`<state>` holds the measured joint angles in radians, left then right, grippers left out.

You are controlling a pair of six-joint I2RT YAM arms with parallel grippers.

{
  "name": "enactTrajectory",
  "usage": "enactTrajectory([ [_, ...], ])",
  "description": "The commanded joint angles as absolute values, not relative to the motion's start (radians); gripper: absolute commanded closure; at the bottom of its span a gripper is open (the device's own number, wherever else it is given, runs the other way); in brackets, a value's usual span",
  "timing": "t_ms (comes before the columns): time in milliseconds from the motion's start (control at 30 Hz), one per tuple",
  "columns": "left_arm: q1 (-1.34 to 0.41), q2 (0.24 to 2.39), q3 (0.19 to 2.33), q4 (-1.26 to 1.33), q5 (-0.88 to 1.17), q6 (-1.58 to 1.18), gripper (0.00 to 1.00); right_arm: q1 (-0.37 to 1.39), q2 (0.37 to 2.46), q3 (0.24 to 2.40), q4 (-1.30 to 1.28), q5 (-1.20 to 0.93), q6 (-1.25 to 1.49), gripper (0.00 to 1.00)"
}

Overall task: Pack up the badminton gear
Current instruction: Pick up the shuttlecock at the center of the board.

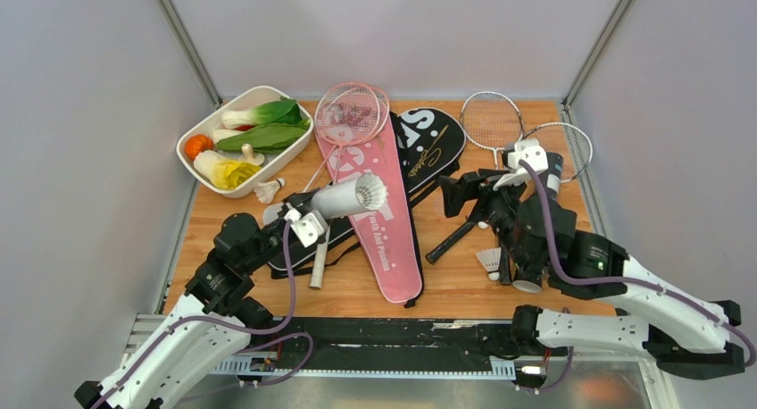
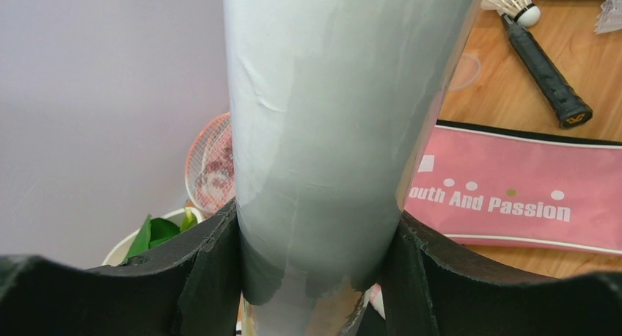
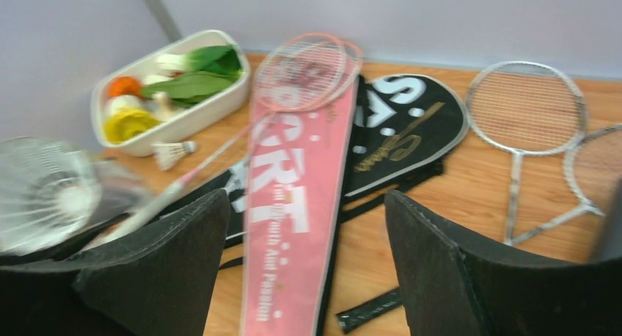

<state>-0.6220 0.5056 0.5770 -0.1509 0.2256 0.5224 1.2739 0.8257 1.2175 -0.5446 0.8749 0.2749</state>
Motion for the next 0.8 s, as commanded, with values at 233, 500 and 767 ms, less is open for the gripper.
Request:
enactTrajectory([
  [233,-0.626,0.435,0.541,-0.006,0.175,0.507,1.00,0.539,0.998,1.129,-0.763,0.212,0.130,0.15],
  [500,-0.626,0.403,0.514,0.063,0.196,0.484,1.00,0.469,1.226,1.035,-0.856,0.099,0.163,0.14],
  [767,-0.626,0.413,0.514,0.072,0.219,0.462,1.00,0.458,1.385,1.017,-0.891,0.050,0.227,0.20],
])
